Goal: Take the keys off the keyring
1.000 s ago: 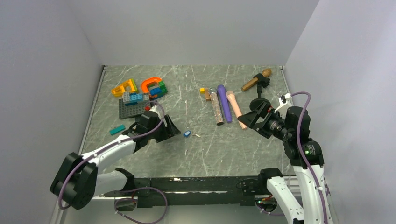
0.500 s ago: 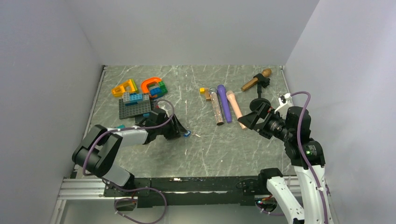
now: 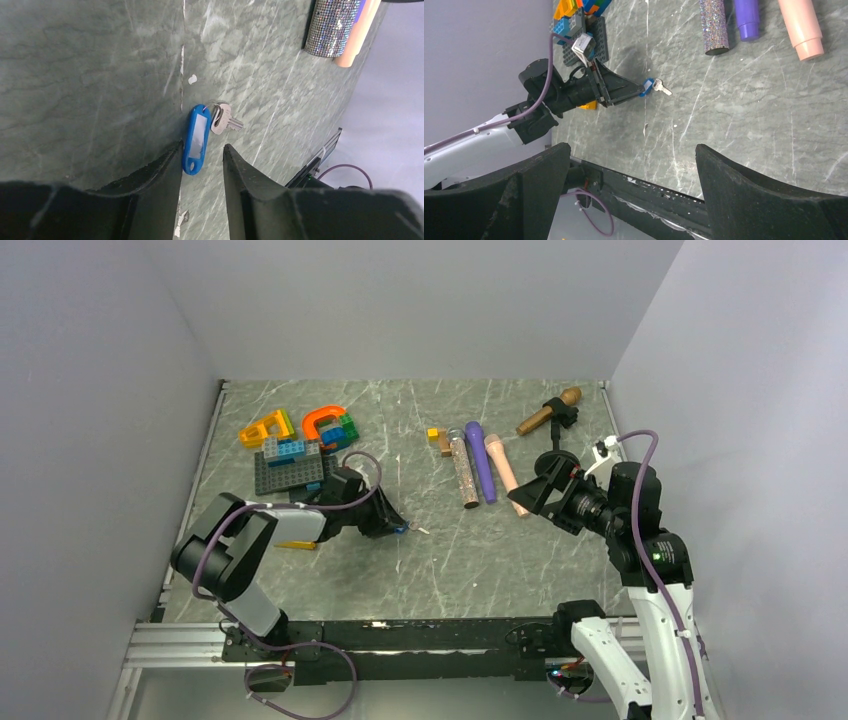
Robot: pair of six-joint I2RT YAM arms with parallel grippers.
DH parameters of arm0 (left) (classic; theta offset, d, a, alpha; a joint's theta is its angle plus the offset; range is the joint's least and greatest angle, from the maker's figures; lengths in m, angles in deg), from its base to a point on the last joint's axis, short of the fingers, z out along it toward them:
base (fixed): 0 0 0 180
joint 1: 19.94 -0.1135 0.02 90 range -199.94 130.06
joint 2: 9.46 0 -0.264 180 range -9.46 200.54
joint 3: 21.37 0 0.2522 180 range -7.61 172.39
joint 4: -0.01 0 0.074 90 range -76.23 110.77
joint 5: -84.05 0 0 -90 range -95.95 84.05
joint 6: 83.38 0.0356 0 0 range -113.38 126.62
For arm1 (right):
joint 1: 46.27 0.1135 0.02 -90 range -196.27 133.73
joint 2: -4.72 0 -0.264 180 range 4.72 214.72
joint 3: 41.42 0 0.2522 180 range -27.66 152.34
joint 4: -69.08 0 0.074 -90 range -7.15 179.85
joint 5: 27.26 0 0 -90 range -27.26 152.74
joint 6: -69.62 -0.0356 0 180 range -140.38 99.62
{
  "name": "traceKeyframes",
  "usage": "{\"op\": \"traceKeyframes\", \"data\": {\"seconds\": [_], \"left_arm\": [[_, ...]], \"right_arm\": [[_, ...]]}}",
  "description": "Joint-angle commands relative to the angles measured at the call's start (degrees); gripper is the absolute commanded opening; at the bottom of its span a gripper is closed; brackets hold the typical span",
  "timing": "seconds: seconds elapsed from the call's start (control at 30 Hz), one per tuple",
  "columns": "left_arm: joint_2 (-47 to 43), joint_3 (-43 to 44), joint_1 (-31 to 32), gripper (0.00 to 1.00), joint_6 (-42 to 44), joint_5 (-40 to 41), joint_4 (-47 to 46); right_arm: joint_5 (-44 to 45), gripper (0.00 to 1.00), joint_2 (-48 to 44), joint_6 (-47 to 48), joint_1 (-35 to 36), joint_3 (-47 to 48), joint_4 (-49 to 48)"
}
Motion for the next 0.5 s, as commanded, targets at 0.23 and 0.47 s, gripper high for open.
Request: {"op": "traceKeyframes", "data": {"seconds": [0.23,0.47], "left_arm": [[-0.5,3.6,2.2,0.00,1.4,-0.4,0.5],[-7.2,10.5,4.2,0.00,7.4,3.0,12.4]], "right_arm": [[-1.7,1.00,-0.2,1.8,-0.1,2.0,-0.3],[-1.8,1.00,-1.4,1.3,-0.1,2.2,-1.7]]}}
